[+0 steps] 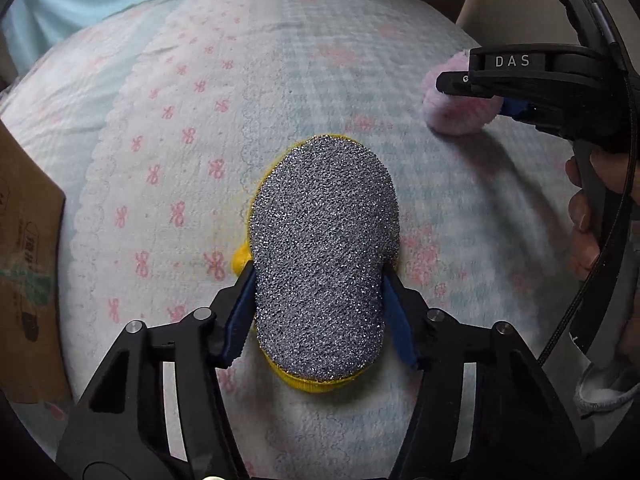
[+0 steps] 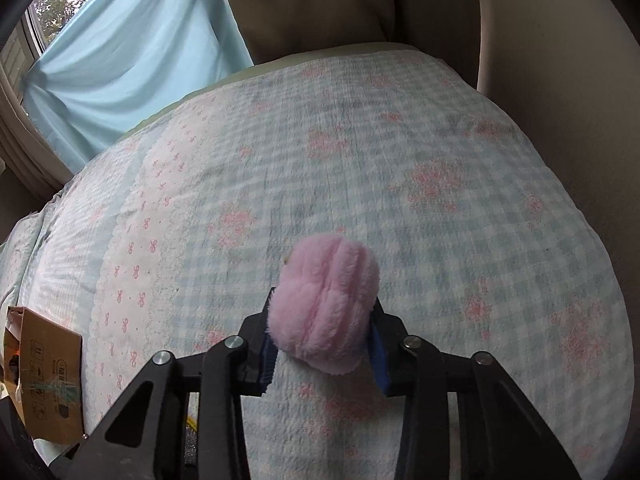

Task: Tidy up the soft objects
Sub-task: 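Grasp the glittery sponge pad with the left tool while the right tool grasps the pink fluffy scrunchie, then carry sponge pad and pink scrunchie into the box and open both tools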

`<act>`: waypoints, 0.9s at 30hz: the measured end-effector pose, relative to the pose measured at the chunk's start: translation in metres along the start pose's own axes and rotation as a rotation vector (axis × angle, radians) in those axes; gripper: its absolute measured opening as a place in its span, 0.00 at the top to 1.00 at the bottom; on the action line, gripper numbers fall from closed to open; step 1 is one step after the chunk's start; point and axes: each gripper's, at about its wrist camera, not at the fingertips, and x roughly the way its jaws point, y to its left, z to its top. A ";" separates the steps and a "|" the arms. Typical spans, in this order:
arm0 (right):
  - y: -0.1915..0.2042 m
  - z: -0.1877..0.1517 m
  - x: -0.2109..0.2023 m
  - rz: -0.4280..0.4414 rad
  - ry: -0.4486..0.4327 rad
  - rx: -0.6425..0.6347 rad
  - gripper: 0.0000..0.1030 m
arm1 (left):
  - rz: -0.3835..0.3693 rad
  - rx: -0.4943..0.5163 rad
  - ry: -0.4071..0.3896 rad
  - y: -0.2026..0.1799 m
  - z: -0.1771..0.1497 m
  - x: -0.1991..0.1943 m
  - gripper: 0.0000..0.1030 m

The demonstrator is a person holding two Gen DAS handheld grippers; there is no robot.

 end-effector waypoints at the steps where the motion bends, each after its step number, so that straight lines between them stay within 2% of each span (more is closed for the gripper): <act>1: 0.000 0.000 -0.001 0.000 -0.001 -0.001 0.68 | -0.006 0.002 0.002 -0.001 0.002 0.000 0.53; 5: 0.001 0.002 -0.010 0.000 -0.010 0.004 0.70 | -0.027 0.001 0.010 -0.004 0.006 -0.002 0.57; 15: 0.014 0.011 -0.055 -0.004 -0.058 0.007 0.70 | -0.054 -0.022 -0.024 -0.001 0.020 -0.032 0.58; 27: 0.074 0.018 -0.153 0.022 -0.137 -0.019 0.70 | -0.071 -0.081 -0.140 0.031 0.042 -0.127 0.58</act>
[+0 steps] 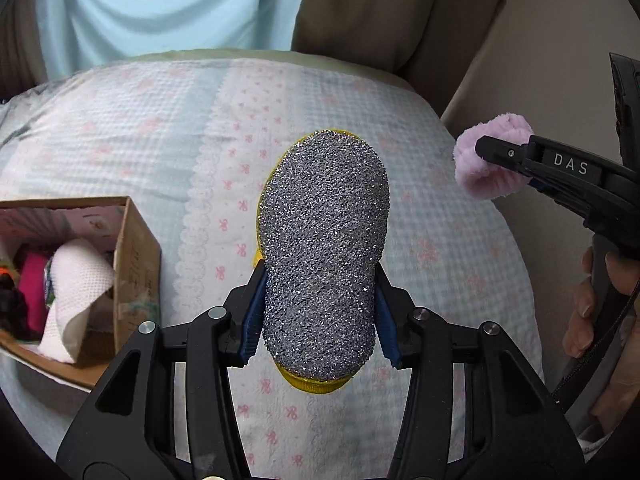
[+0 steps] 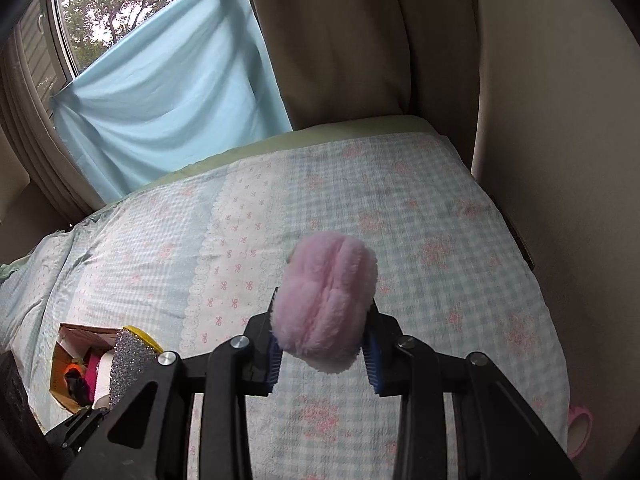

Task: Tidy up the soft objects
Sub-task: 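Carry sponge pad and pink scrunchie into the box and open both tools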

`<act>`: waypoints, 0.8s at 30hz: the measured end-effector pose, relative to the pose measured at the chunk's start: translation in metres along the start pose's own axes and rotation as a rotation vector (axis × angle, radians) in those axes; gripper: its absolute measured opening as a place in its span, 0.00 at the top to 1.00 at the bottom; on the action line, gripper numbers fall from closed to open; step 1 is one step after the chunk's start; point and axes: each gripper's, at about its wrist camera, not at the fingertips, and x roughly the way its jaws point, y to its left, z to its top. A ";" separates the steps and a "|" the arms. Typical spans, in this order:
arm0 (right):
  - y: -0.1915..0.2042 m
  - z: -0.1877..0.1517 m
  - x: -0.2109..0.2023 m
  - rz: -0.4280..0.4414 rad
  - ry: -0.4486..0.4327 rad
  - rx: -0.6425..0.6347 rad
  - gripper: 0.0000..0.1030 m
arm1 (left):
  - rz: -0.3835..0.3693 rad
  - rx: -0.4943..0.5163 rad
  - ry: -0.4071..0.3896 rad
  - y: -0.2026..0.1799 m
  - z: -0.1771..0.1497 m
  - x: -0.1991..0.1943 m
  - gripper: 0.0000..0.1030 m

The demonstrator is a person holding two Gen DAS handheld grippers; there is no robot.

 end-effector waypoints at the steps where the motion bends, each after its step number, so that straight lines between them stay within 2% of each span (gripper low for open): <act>1: 0.008 0.001 -0.009 0.002 -0.006 -0.003 0.70 | 0.000 -0.009 -0.007 0.006 0.003 -0.011 0.58; 9: 0.092 0.001 -0.071 0.043 -0.022 -0.027 0.70 | 0.005 -0.053 -0.051 0.060 0.028 -0.093 0.58; 14: 0.154 -0.006 -0.098 0.112 -0.017 -0.031 0.70 | 0.008 -0.058 -0.050 0.105 0.038 -0.142 0.58; 18: 0.204 -0.016 -0.102 0.190 0.018 -0.033 0.70 | -0.015 -0.044 -0.019 0.149 0.044 -0.170 0.58; 24: 0.269 -0.044 -0.085 0.233 0.092 -0.043 0.70 | 0.031 0.002 0.020 0.216 0.045 -0.201 0.58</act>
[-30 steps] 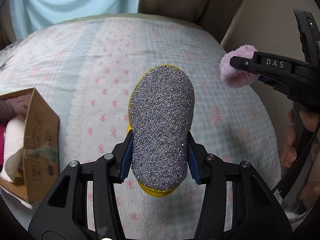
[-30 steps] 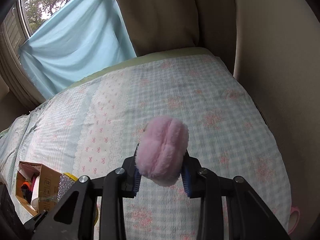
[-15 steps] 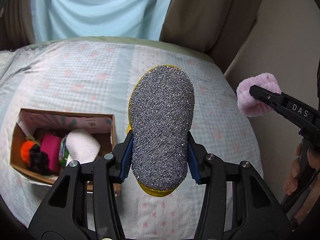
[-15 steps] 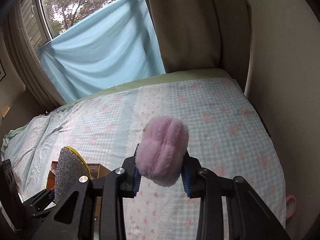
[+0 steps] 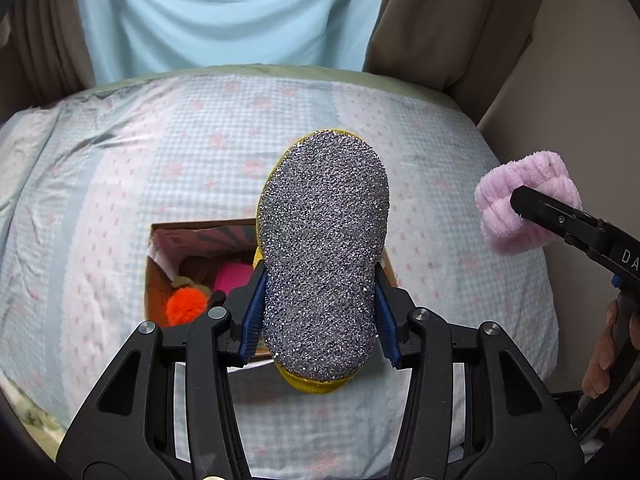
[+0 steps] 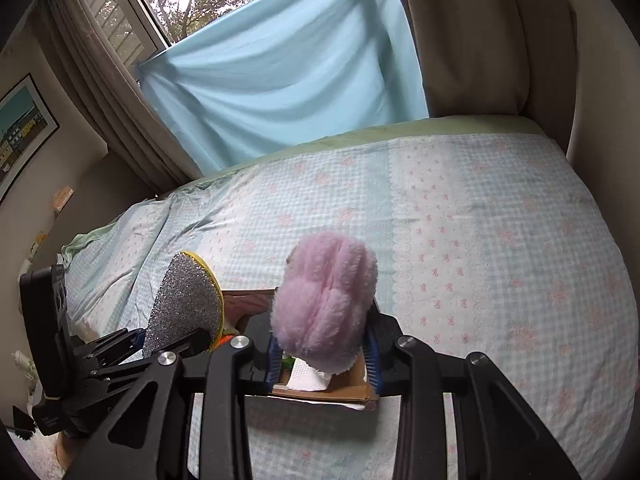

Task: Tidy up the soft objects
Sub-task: 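Carry sponge pad and pink scrunchie into the box and open both tools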

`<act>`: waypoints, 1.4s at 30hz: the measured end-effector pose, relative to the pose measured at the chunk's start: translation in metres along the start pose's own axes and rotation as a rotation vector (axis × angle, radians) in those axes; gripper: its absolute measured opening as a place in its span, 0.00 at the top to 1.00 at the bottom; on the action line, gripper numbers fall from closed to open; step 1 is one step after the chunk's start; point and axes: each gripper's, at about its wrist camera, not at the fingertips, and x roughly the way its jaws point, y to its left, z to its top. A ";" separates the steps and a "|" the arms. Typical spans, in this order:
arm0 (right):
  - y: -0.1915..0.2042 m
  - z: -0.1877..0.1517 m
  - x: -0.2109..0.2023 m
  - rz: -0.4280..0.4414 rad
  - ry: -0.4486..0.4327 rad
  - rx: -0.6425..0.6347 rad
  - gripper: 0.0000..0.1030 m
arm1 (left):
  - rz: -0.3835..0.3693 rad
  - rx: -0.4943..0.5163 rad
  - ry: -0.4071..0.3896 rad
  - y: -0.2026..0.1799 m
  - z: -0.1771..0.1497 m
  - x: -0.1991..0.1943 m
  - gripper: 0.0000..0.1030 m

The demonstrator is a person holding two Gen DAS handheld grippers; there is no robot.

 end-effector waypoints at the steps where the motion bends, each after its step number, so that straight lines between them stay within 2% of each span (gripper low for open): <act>1: 0.006 -0.005 0.007 0.003 0.016 0.004 0.70 | 0.009 0.001 0.011 0.012 -0.001 -0.003 0.58; 8: 0.026 -0.031 0.064 0.002 0.157 0.081 0.70 | 0.028 -0.008 0.135 0.082 -0.017 0.014 0.58; 11: 0.031 -0.036 0.085 -0.029 0.204 0.083 0.70 | 0.031 0.001 0.184 0.100 -0.021 0.029 0.58; 20: 0.028 -0.032 0.150 -0.095 0.348 0.129 0.70 | 0.004 0.087 0.367 0.114 -0.023 0.096 0.58; 25: 0.020 -0.021 0.174 -0.118 0.405 0.163 0.70 | -0.010 0.114 0.424 0.115 -0.014 0.124 0.58; 26: 0.017 -0.021 0.179 -0.118 0.416 0.181 0.64 | -0.008 0.122 0.434 0.114 -0.012 0.128 0.55; 27: 0.015 -0.020 0.183 -0.115 0.420 0.201 0.58 | -0.003 0.132 0.442 0.114 -0.010 0.131 0.42; 28: 0.013 -0.019 0.186 -0.113 0.421 0.220 0.48 | -0.007 0.134 0.450 0.115 -0.008 0.134 0.30; 29: 0.010 -0.020 0.189 -0.118 0.422 0.236 0.37 | -0.021 0.129 0.460 0.115 -0.007 0.137 0.06; 30: 0.007 -0.020 0.191 -0.124 0.424 0.248 0.30 | -0.024 0.122 0.463 0.116 -0.006 0.139 0.00; 32: 0.003 -0.022 0.192 -0.137 0.435 0.263 0.07 | -0.003 0.109 0.455 0.118 -0.004 0.141 0.00; 42: -0.004 -0.042 0.179 -0.172 0.443 0.262 0.06 | 0.020 0.066 0.478 0.124 -0.015 0.137 0.00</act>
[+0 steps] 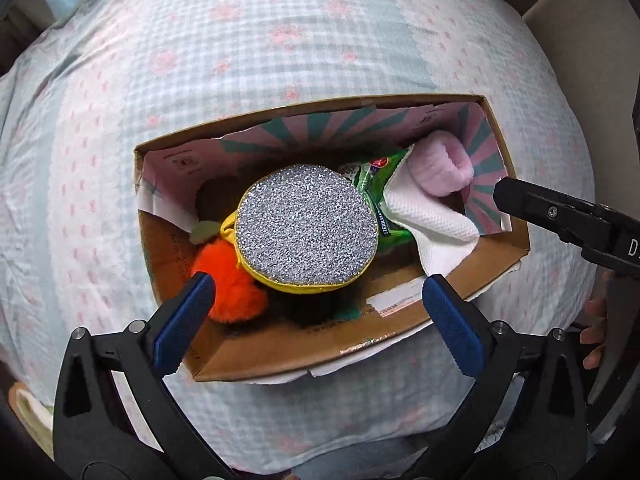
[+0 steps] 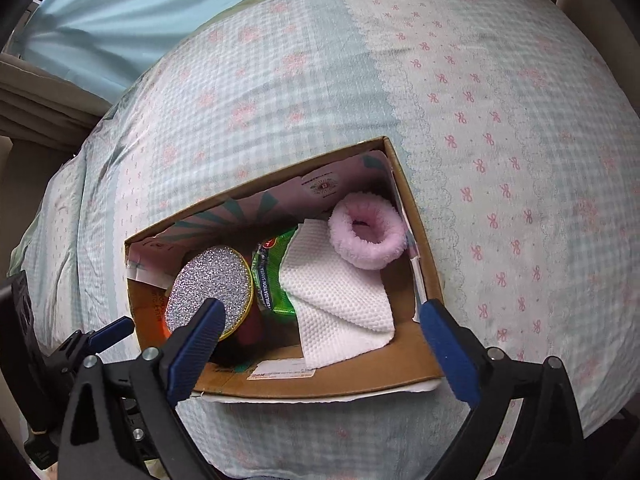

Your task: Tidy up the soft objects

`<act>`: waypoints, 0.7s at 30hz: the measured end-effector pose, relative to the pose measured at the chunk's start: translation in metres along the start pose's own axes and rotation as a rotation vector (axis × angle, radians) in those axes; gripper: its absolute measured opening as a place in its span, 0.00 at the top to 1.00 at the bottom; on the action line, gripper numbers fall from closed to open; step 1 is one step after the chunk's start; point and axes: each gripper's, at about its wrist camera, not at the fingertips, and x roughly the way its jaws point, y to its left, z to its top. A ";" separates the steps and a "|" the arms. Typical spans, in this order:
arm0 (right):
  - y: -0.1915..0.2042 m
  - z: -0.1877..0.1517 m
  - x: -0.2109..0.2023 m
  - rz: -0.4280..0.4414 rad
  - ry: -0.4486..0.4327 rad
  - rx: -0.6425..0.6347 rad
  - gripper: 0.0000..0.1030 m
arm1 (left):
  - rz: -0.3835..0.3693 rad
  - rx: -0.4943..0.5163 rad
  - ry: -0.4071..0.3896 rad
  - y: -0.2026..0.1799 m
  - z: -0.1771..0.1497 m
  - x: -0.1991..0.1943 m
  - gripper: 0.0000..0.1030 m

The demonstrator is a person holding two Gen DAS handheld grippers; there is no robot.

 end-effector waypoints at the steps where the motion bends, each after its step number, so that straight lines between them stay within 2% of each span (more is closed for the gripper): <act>1: -0.001 -0.001 -0.002 0.003 -0.004 0.001 0.06 | 0.003 0.001 -0.001 -0.001 -0.002 -0.001 0.00; 10: 0.002 -0.018 -0.034 0.024 -0.080 -0.030 0.06 | 0.030 0.014 -0.052 -0.012 -0.016 -0.025 0.00; 14: 0.008 -0.030 -0.057 0.021 -0.115 -0.093 0.06 | 0.046 0.007 -0.089 -0.020 -0.028 -0.041 0.00; 18: 0.011 -0.036 -0.107 0.018 -0.200 -0.150 0.06 | 0.055 -0.021 -0.142 -0.028 -0.041 -0.067 0.00; 21: 0.012 -0.041 -0.158 0.002 -0.284 -0.190 0.06 | 0.044 -0.063 -0.228 -0.036 -0.049 -0.105 0.00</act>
